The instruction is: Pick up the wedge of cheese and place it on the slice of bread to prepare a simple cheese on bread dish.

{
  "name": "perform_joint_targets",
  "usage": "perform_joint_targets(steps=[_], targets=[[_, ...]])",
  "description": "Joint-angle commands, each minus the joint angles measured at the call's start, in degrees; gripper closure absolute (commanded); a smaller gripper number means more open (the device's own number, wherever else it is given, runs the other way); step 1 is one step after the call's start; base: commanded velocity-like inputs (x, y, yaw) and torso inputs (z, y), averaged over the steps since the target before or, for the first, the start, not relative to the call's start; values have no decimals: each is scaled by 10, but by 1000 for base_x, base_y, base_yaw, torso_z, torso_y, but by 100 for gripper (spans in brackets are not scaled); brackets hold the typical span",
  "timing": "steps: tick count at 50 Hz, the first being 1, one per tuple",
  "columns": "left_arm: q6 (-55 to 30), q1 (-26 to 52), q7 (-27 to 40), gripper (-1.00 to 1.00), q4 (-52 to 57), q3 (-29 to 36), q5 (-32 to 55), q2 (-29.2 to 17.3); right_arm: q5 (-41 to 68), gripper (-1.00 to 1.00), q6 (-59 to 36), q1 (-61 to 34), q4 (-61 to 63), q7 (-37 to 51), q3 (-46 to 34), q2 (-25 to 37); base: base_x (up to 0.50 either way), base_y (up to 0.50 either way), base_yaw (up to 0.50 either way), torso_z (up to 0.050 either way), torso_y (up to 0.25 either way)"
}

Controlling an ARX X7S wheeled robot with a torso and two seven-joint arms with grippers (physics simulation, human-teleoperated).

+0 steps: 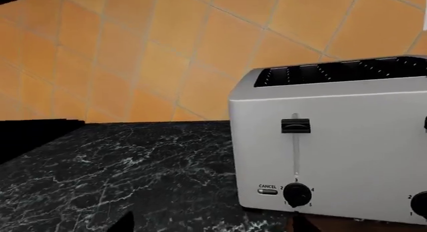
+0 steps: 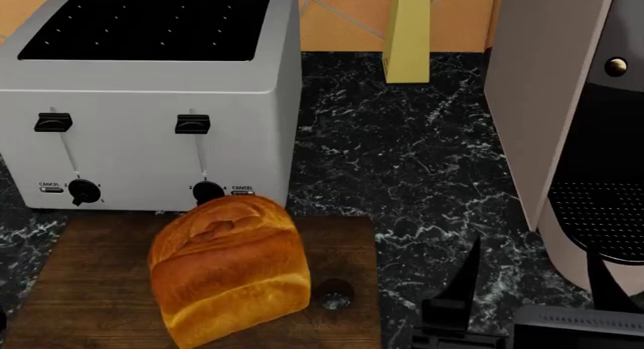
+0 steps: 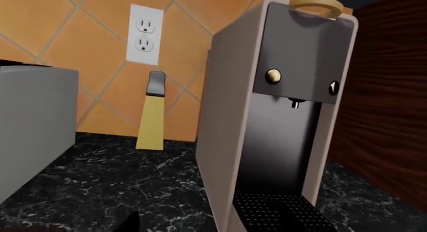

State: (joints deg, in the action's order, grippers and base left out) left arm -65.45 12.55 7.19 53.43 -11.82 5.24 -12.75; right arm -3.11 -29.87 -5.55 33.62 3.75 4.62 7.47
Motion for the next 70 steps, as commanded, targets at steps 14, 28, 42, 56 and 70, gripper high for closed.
perform_joint_targets(steps=[14, 28, 42, 56, 70], targets=[[-224, 39, 45, -100, 65, -86, 93, -25, 4, -100, -18, -2, 0, 10, -11, 11, 0, 0, 0, 0, 0], [-242, 39, 440, -100, 5, -215, 635, -151, 9, -100, -23, -2, -2, 16, -14, 16, 0, 0, 0, 0, 0], [-199, 3, 494, -100, -49, -203, 712, -175, -3, -100, -38, -2, -7, 28, -26, 26, 0, 0, 0, 0, 0], [-150, -42, 453, -100, -79, -224, 695, -172, 0, -100, -41, -1, -5, 31, -33, 31, 0, 0, 0, 0, 0], [-153, -25, 457, -100, -118, -197, 676, -204, 8, -100, 9, 13, -41, 40, -33, 33, 0, 0, 0, 0, 0]])
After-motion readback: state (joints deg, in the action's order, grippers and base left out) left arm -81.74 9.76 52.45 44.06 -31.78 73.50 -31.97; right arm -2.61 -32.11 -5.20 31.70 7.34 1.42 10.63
